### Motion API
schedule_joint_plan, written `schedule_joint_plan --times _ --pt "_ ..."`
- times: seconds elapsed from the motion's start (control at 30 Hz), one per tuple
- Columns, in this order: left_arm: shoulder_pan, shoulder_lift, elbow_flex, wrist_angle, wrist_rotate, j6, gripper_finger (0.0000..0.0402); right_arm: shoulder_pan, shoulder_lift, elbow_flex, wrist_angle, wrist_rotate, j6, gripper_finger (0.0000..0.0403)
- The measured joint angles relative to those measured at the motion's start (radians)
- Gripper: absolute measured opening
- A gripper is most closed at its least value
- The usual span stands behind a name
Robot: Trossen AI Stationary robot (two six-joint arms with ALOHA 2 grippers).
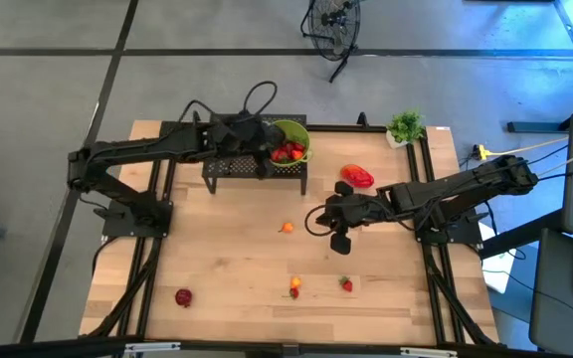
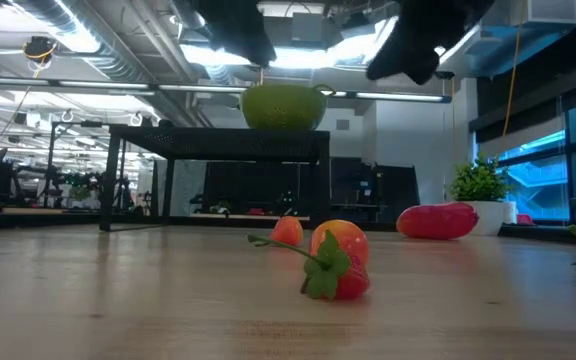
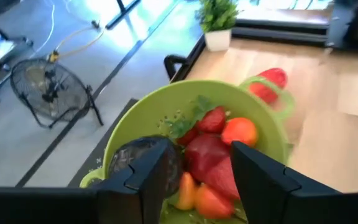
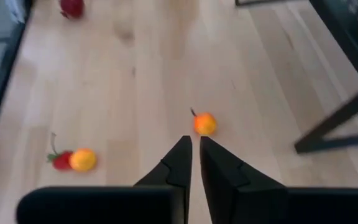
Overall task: Pick & Place Fruit
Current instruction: Put the strawberry into the green strainer bowl on the shelf
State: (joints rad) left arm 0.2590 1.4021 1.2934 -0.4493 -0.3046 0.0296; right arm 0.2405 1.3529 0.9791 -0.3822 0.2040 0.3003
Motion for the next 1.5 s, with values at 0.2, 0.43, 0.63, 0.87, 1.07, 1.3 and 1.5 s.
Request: schedule_joint_plan --times 0.2,0.43,0.63,0.87,1.07,1.3,1.5 --pt "-0.063 -0.091 0.000 -0.077 -0.008 -0.026 0.0157 0.000 0.008 0.000 0.115 -0.010 -0.048 0.0042" --pt "-0.175 -0.163 0.000 -0.271 -0.016 -0.140 0.0143 0.000 0.051 0.000 0.208 -0.016 -0.054 0.0041" --pt "-0.301 -0.163 -0.057 -0.351 -0.042 -0.243 0.0133 0.005 0.093 0.000 0.219 -0.115 -0.046 0.0050" --pt "-0.410 -0.163 -0.186 -0.349 -0.044 -0.364 0.0125 0.048 0.130 0.000 0.223 -0.145 -0.053 0.0074" --pt "-0.482 -0.163 -0.265 -0.340 -0.041 -0.461 0.0120 0.106 0.130 0.001 0.210 -0.147 -0.085 0.0109" --pt "-0.557 -0.163 -0.346 -0.329 -0.015 -0.562 0.0118 0.177 0.135 0.000 0.182 -0.171 -0.129 0.0164" --pt "-0.595 -0.163 -0.402 -0.325 -0.015 -0.652 0.0116 0.214 0.135 0.001 0.033 -0.171 0.087 0.0195"
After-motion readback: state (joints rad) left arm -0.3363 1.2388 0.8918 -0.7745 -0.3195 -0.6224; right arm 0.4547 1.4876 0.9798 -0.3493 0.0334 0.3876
